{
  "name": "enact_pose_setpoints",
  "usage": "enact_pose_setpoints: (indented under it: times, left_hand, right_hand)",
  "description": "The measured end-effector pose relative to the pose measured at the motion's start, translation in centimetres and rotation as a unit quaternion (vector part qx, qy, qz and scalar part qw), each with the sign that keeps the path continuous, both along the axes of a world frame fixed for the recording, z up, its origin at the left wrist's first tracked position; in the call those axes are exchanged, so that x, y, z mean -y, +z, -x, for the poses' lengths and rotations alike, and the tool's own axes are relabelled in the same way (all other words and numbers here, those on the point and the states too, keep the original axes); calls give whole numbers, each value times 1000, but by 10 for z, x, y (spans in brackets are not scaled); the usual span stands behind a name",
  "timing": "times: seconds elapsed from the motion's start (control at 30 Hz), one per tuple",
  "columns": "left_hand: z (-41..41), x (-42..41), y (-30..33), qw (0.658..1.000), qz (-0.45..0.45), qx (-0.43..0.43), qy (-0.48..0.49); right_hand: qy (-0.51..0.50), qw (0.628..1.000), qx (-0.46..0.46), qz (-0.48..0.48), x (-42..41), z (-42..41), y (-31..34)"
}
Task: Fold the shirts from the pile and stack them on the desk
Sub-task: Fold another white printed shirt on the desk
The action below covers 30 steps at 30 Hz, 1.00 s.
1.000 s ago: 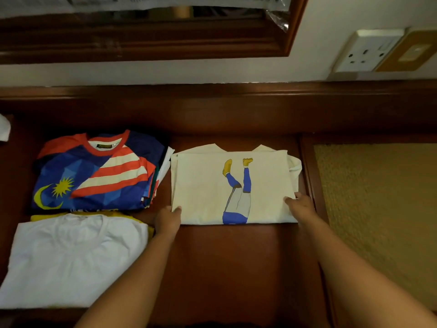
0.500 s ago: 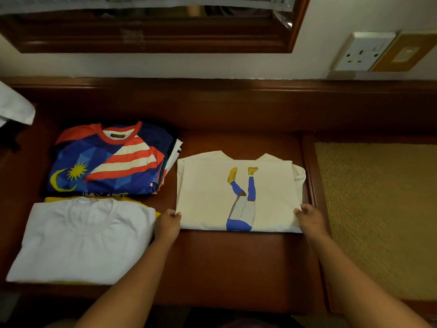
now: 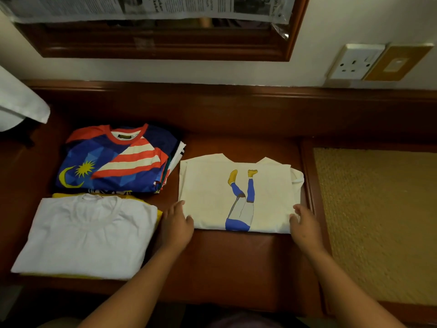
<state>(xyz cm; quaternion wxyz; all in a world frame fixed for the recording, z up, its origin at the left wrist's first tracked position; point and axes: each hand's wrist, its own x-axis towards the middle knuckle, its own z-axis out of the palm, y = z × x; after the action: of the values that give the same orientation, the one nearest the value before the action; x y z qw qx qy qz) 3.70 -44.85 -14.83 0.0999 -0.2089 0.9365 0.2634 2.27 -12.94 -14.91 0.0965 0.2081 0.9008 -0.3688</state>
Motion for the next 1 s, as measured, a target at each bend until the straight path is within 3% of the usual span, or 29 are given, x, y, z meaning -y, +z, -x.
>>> enact_pose_setpoints:
  times: [0.27, 0.53, 0.63, 0.73, 1.0]
  left_hand:
    - [17, -70, -7, 982, 43, -18, -184]
    - [44, -80, -76, 951, 155, 11, -269]
    - [33, -73, -93, 943, 189, -25, -272]
    - [31, -71, -101, 944, 195, -55, -261]
    - [30, -34, -101, 958, 212, -13, -192]
  right_hand:
    - [131, 990, -51, -13, 46, 5, -5]
    - [290, 949, -58, -112, 96, 42, -65]
    - [320, 924, -57, -201, 97, 33, -89]
    - [317, 918, -60, -231, 98, 31, -96]
    - [258, 922, -25, -288, 58, 26, -101]
